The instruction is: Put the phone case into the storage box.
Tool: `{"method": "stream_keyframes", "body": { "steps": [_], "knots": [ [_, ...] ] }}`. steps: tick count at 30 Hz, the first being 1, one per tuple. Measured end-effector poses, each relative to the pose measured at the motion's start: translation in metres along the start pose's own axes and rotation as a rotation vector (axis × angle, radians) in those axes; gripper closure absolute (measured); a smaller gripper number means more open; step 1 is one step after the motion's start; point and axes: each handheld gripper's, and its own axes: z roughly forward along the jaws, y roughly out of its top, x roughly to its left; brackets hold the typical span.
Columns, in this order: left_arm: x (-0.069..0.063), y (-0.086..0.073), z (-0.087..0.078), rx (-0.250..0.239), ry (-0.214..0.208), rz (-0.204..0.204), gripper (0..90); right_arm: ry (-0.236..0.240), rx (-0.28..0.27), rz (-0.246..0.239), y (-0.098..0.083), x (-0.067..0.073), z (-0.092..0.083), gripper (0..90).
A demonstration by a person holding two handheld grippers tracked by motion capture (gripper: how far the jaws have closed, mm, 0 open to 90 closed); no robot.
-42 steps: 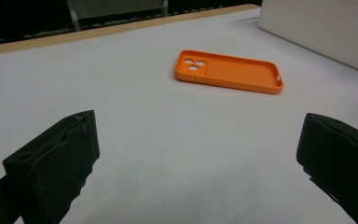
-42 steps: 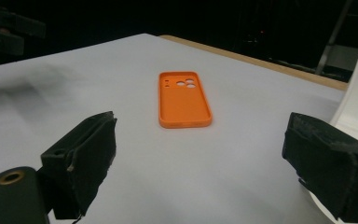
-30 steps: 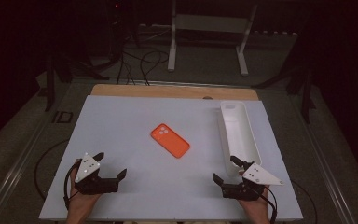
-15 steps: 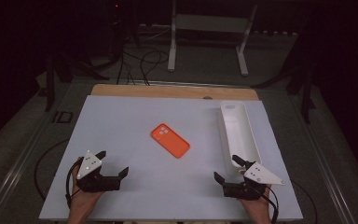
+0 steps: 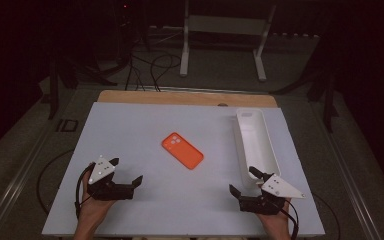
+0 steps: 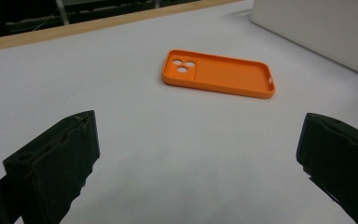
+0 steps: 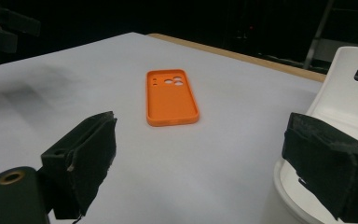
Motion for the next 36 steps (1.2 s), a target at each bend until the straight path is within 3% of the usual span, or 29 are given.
{"method": "stream_keyframes", "body": {
  "steps": [27,36],
  "knots": [
    [-0.017,0.029,0.042,0.017,-0.021,0.032,2.8,-0.027,0.002,0.007,-0.002,0.000,0.000,9.7],
    [-0.016,0.035,0.052,0.009,-0.030,0.014,4.8,-0.036,0.001,0.006,-0.003,-0.003,0.000,9.7]
  ]
}}
